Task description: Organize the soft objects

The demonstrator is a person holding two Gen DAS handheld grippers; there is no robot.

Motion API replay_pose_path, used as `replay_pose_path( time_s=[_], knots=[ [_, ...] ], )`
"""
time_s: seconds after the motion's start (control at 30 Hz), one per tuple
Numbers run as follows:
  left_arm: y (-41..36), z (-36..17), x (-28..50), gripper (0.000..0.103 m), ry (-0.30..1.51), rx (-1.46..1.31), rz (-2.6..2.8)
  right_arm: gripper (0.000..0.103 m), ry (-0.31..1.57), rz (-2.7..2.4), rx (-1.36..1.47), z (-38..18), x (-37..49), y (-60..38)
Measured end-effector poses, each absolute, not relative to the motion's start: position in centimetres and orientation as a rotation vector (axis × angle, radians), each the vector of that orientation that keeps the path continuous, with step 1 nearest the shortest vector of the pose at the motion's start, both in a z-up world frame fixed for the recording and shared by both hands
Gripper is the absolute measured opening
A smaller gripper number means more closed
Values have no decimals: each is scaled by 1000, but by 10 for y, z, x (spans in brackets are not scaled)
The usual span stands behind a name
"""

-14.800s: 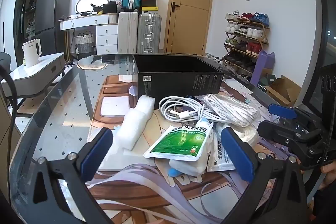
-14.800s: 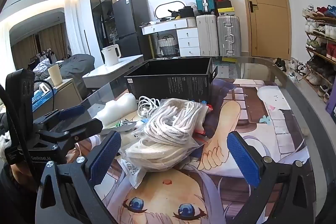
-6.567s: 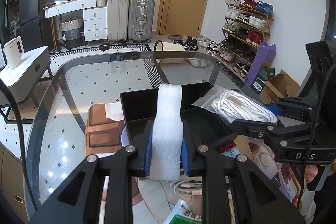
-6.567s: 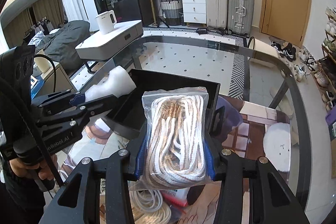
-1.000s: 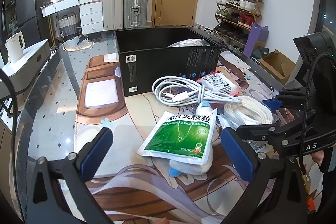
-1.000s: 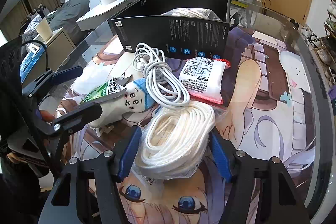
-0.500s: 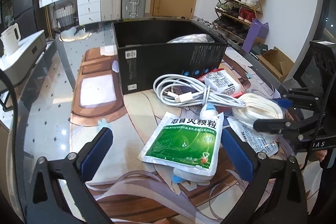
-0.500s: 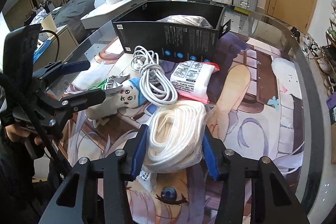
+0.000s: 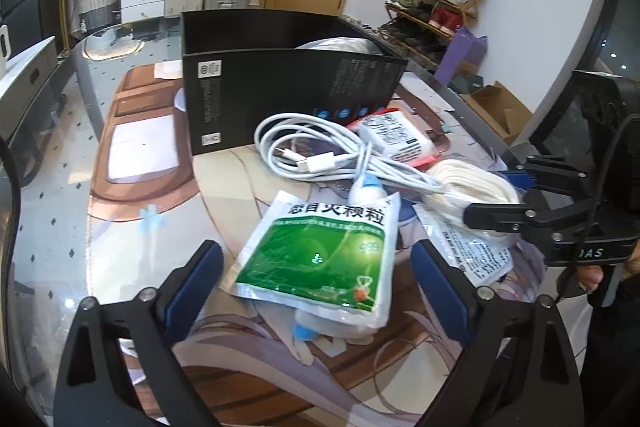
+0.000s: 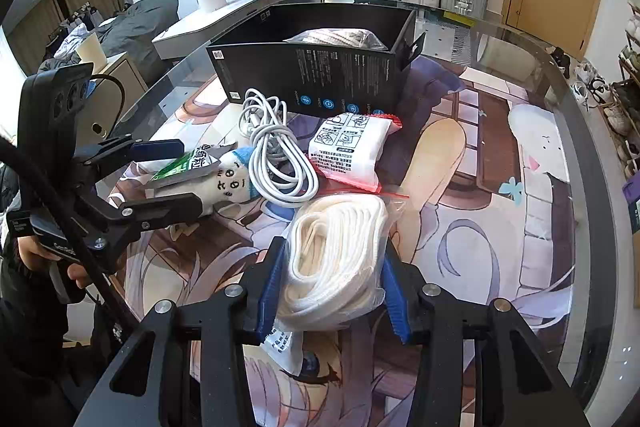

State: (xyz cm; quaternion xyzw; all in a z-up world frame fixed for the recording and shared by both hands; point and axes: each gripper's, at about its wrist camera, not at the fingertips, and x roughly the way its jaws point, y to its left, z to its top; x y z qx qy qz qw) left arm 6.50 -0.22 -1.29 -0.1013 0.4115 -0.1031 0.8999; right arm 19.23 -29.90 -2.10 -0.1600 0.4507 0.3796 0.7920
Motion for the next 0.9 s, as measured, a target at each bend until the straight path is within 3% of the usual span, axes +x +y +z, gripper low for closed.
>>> replay_pose_path(
  time_s=[0.27, 0.37, 0.43, 0.63, 0.77, 0.9],
  knots=[
    [2, -10, 62, 66, 842, -259, -244, 46, 970, 819, -344, -21, 192, -298],
    [6, -10, 62, 53, 833, -280, -237, 46, 965, 822, -350, -21, 191, -298],
    [6, -6, 59, 37, 808, -272, -226, 43, 954, 828, -364, -20, 188, -298],
    [4, 0, 55, 28, 775, -232, -193, 37, 933, 833, -361, -14, 186, -302],
    [7, 2, 54, 16, 750, -216, -174, 34, 915, 838, -366, -9, 184, -305],
    [8, 4, 52, 12, 735, -202, -163, 33, 907, 839, -360, -5, 184, -309]
  ],
)
